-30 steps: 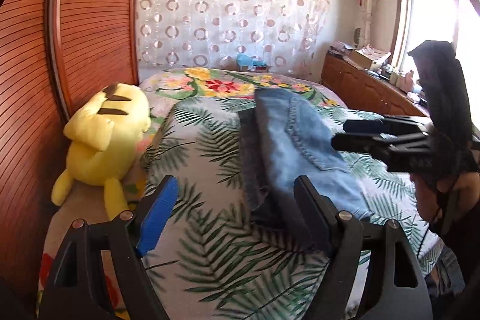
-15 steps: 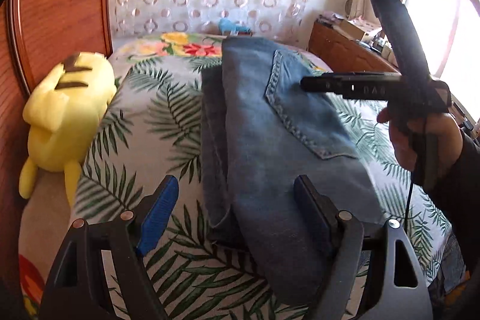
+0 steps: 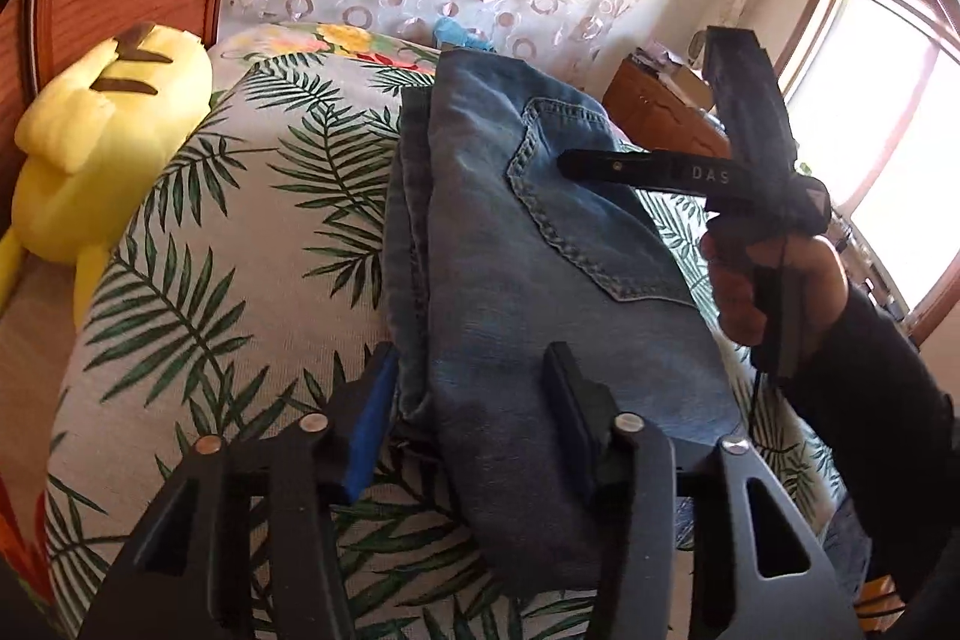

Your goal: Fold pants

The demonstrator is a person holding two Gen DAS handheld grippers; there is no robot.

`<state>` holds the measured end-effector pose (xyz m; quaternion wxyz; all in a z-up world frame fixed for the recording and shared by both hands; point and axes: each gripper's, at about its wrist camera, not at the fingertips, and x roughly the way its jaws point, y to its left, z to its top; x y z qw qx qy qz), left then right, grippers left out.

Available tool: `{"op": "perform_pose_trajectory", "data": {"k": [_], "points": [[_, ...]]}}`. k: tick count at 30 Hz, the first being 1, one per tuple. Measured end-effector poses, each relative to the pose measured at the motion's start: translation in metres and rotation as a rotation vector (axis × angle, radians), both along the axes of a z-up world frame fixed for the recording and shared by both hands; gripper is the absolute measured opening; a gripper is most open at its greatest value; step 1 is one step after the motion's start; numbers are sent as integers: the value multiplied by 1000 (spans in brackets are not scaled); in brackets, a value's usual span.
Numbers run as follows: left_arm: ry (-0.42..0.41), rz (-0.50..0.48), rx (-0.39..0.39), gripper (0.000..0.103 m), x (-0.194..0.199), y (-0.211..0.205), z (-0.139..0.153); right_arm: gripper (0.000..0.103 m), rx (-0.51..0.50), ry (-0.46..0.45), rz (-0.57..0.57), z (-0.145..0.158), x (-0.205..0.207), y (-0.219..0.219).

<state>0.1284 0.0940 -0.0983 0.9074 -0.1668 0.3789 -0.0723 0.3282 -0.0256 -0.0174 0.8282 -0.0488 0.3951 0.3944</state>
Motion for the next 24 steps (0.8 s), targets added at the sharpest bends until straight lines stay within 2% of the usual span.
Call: {"op": "perform_pose_trajectory", "data": {"k": [2, 4, 6, 7, 9, 12, 17, 24], "points": [[-7, 3, -12, 30, -2, 0, 1, 82, 14, 23, 15, -2, 2, -1], [-17, 5, -5, 17, -5, -3, 5, 65, 48, 55, 45, -5, 5, -4], [-25, 3, -2, 12, -6, -4, 10, 50, 65, 63, 62, -6, 3, -5], [-28, -1, 0, 10, -6, -4, 12, 46, 64, 55, 72, -4, 2, -3], [-35, -6, -1, 10, -5, -3, 15, 31, 73, 32, 82, 3, 1, -1], [-51, 0, 4, 9, -6, 1, 21, 26, 89, -13, 95, 16, -3, 5], [-72, 44, 39, 9, 5, 30, 31, 24, 105, -66, 97, 30, -1, 28], [-48, 83, 119, 9, 40, 86, 38, 24, 109, -68, 70, 27, 23, 85]]}}
